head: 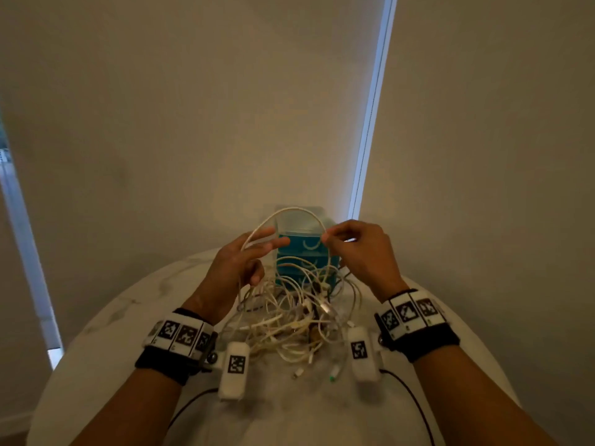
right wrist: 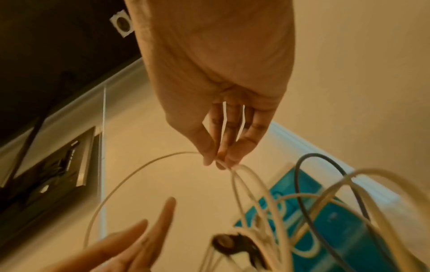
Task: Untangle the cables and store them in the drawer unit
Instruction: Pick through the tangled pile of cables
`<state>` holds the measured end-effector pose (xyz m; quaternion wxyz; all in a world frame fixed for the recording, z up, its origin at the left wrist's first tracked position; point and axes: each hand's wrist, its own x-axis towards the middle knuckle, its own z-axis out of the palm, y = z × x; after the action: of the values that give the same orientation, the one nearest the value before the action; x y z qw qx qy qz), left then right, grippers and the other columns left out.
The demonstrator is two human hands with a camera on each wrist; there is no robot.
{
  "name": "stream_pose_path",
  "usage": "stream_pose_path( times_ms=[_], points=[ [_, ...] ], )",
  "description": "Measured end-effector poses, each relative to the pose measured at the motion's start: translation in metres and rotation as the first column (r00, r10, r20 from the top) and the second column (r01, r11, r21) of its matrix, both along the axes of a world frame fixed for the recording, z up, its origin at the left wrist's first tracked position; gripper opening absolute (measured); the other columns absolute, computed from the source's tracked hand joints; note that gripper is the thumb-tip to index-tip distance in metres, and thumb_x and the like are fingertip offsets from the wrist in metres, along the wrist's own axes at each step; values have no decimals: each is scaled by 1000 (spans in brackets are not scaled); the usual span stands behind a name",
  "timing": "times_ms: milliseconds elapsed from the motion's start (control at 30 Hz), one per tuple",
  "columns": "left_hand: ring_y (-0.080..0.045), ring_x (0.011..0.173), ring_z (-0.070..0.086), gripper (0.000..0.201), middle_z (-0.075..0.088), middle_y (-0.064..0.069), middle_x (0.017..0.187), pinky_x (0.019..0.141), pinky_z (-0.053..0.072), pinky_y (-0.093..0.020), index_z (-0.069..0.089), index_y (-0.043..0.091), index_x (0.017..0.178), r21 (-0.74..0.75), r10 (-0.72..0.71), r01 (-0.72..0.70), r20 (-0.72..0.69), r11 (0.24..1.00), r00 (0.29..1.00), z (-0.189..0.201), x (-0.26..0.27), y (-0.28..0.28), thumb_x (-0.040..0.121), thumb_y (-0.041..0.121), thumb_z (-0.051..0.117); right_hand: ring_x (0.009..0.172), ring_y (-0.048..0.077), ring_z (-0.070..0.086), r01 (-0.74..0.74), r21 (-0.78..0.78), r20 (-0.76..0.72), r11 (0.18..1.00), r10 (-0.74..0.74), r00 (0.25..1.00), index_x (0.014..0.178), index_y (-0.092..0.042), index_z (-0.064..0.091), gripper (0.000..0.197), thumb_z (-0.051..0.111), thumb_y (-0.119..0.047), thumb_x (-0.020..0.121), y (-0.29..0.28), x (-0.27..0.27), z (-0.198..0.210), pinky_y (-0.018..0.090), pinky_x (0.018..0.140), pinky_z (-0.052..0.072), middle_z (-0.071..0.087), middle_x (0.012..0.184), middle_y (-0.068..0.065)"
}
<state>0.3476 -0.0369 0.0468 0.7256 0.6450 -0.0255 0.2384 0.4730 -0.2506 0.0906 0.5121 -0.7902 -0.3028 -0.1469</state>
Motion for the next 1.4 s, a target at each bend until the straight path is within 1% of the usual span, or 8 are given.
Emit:
stream_pose_path(
  times_ms=[333, 533, 700, 867, 1000, 1167, 1267, 1400],
  points=[
    [-17, 58, 48, 33, 77, 9, 125, 56, 42, -27, 74, 36, 129, 224, 30, -19, -43, 974, 999, -2, -2, -22, 96, 41, 76, 75, 12, 79, -208, 38, 97, 977, 204, 974, 97, -20, 84, 15, 87, -32, 87, 16, -33, 62, 32, 81, 66, 81, 80, -4],
    [-18, 54, 46, 15, 81, 3, 103, 52, 40, -29, 85, 26, 102, 238, 112, -107, -10, 965, 994, -8, 0, -39, 92, 37, 82, 87, 15, 80, -360, 93, -100, 928, 368, 924, 102, -17, 84, 18, 88, -27, 87, 25, -42, 33, 28, 82, 63, 82, 90, 1],
    [-16, 48, 48, 12, 82, -1, 97, 47, 40, -28, 84, 21, 98, 183, 183, -182, 15, 966, 983, -10, 4, -37, 98, 29, 76, 86, 21, 79, -190, 277, -138, 942, 234, 962, 104, -16, 81, 11, 81, -16, 93, 11, -33, -8, 38, 80, 66, 81, 90, 5],
    [-14, 48, 43, 14, 82, -2, 98, 43, 37, -24, 83, 16, 104, 3, 300, -301, 15, 954, 954, -10, 4, -28, 97, 26, 76, 68, 19, 73, -286, 9, -270, 958, 278, 922, 94, -12, 80, 17, 79, -29, 96, 7, -43, -54, 41, 74, 64, 79, 78, 9],
    [-15, 46, 39, 18, 82, 0, 102, 44, 34, -24, 81, 15, 108, -104, 346, -341, 39, 934, 937, -10, 4, -22, 98, 29, 75, 76, 9, 76, -415, -290, -311, 862, 325, 893, 92, -20, 84, 18, 83, -38, 91, 2, -46, -55, 26, 78, 62, 81, 85, -3],
    [-18, 51, 35, 23, 82, 2, 107, 50, 31, -26, 80, 20, 111, -16, 279, -279, 77, 960, 957, -6, 0, -28, 98, 37, 74, 69, 21, 78, -189, 93, -201, 977, 205, 958, 100, -16, 75, 28, 86, -38, 88, 11, -44, -37, 38, 61, 67, 76, 90, 5],
    [-17, 51, 35, 22, 82, -1, 107, 50, 31, -27, 81, 22, 111, 10, 215, -217, 103, 976, 971, -2, -1, -33, 97, 38, 75, 64, 12, 74, -191, 24, -70, 981, 192, 979, 106, -20, 76, 20, 84, -30, 91, 17, -37, -34, 25, 56, 60, 74, 91, 0],
    [-14, 50, 43, 22, 80, 2, 113, 47, 38, -25, 78, 31, 117, 141, 133, -139, 54, 980, 990, -3, 0, -32, 96, 38, 77, 81, -3, 69, -111, -47, 85, 993, 115, 990, 93, -27, 81, 8, 84, -34, 90, 15, -26, -29, 11, 69, 51, 75, 88, -13]
  ],
)
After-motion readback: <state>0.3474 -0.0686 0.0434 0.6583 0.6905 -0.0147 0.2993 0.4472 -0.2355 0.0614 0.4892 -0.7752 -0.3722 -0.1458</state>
